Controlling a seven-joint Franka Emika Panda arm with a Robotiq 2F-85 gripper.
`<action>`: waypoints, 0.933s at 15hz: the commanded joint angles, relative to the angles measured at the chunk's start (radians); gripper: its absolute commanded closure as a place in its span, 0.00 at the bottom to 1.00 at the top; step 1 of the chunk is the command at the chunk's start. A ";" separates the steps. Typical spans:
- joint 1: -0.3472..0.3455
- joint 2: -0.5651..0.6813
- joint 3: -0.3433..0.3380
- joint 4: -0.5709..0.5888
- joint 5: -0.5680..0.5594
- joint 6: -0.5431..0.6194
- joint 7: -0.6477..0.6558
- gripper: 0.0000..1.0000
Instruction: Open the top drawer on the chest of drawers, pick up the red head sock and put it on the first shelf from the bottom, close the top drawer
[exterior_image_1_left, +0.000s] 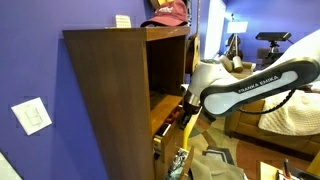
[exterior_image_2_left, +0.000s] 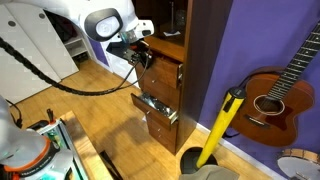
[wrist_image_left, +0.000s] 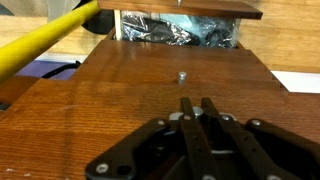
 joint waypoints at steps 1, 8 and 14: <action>-0.043 -0.101 0.001 -0.121 -0.064 -0.049 0.043 0.96; -0.072 -0.222 0.006 -0.229 -0.090 -0.111 0.110 0.96; -0.094 -0.261 0.006 -0.252 -0.107 -0.174 0.126 0.53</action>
